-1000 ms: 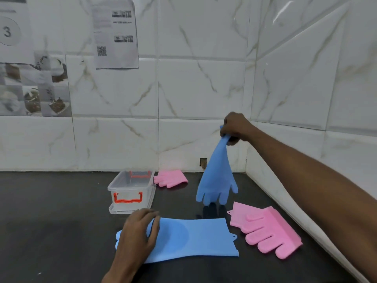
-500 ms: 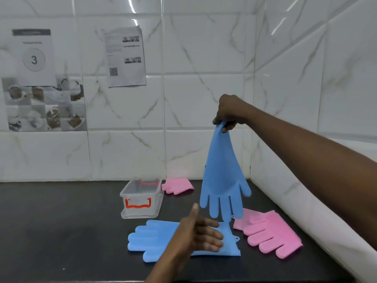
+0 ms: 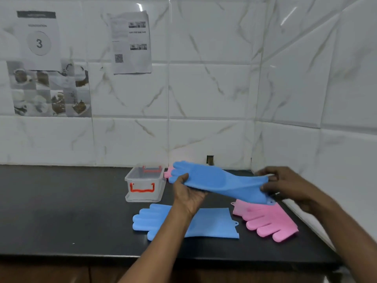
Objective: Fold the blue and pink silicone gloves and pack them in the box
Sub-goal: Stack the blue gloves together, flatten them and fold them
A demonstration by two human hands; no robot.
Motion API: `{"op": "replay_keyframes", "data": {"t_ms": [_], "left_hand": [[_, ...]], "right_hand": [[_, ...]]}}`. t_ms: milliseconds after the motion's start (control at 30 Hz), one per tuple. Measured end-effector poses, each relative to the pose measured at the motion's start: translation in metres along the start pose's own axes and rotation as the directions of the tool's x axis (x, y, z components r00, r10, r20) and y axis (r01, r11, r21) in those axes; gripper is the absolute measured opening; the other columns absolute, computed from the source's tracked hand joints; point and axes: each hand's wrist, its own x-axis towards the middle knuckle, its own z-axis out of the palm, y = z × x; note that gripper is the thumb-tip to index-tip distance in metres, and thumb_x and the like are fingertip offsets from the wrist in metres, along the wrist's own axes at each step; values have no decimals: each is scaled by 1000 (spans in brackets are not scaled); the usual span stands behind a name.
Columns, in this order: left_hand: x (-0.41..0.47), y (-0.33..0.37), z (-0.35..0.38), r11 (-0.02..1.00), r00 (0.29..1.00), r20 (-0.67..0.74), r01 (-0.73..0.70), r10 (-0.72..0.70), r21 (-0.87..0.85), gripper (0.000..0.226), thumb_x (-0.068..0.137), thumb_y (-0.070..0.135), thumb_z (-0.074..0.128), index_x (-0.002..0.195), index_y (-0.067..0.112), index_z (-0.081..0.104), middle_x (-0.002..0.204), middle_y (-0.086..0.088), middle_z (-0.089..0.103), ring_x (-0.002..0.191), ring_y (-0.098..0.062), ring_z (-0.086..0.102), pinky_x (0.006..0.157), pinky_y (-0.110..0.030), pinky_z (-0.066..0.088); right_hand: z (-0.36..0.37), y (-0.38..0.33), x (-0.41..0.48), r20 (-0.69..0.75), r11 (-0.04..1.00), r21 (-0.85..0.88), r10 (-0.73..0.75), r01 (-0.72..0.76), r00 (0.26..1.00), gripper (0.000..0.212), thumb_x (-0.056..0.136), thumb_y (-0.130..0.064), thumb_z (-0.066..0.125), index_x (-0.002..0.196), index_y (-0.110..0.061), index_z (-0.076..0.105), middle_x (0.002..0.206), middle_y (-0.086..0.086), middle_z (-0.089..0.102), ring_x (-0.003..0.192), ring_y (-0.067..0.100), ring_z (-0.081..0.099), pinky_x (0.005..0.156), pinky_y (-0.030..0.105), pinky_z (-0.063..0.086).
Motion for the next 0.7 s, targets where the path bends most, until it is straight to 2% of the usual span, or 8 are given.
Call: {"op": "replay_keyframes", "data": {"t_ms": [100, 167, 200, 267, 433, 567, 633, 700], "left_hand": [[-7, -2, -15, 1000, 999, 36, 7, -6, -12, 40, 89, 11, 41, 125, 2, 57, 122, -20, 64, 114, -37, 58, 106, -51, 40], [-11, -3, -24, 1000, 998, 56, 11, -11, 16, 44, 88, 12, 41, 129, 4, 56, 129, -18, 62, 119, -36, 56, 109, -50, 38], [-13, -2, -28, 1000, 998, 64, 8, -9, 27, 45, 88, 12, 42, 130, 5, 56, 131, -17, 61, 121, -35, 56, 110, -48, 38], [-15, -3, -33, 999, 996, 87, 4, -8, 52, 48, 89, 14, 45, 135, 7, 53, 135, -15, 59, 122, -33, 56, 109, -46, 39], [-18, 15, -40, 993, 991, 137, -23, 8, 114, 47, 90, 28, 54, 133, 9, 57, 132, -15, 60, 122, -33, 57, 105, -48, 43], [-23, 40, -51, 971, 996, 80, -61, 43, 232, 34, 79, 1, 55, 111, 9, 65, 111, -17, 68, 106, -37, 62, 90, -60, 49], [-21, 46, -52, 967, 998, 9, -64, 64, 248, 38, 74, -7, 52, 107, 10, 62, 105, -16, 67, 107, -37, 59, 94, -64, 45], [-19, 53, -45, 974, 994, 35, -112, 107, 195, 41, 73, -9, 56, 108, 10, 61, 111, -16, 66, 113, -37, 58, 103, -62, 38]], "right_hand": [[25, 38, 2, 142, 933, 268, 208, -240, 968, 28, 81, -27, 74, 105, -14, 71, 100, 7, 74, 85, 23, 68, 73, 35, 56], [38, 51, 8, 171, 934, 246, 220, -257, 960, 43, 74, -51, 76, 102, -18, 75, 102, 4, 75, 90, 21, 69, 77, 33, 57], [43, 53, 11, 172, 950, 200, 207, -240, 963, 47, 72, -54, 76, 101, -17, 76, 102, 3, 76, 92, 20, 70, 79, 32, 56], [55, 52, 18, 209, 976, 103, 166, -190, 964, 41, 74, -45, 79, 100, -14, 75, 102, 5, 76, 95, 21, 71, 83, 33, 54], [66, 39, 29, 148, 998, -32, 54, -50, 987, 13, 80, -22, 73, 86, -10, 74, 89, 4, 76, 78, 18, 70, 69, 30, 51], [64, 24, 33, -34, 956, -273, -122, 108, 992, 9, 78, -8, 64, 80, -12, 71, 80, 11, 69, 67, 14, 56, 62, 31, 40], [67, 6, 36, -103, 912, -372, -226, 173, 969, 13, 77, -3, 62, 79, -13, 72, 77, 10, 68, 68, 16, 55, 60, 30, 38], [70, -13, 38, -174, 886, -388, -340, 253, 924, 14, 78, -1, 62, 77, -13, 70, 74, 9, 68, 68, 19, 54, 60, 29, 38]]}}
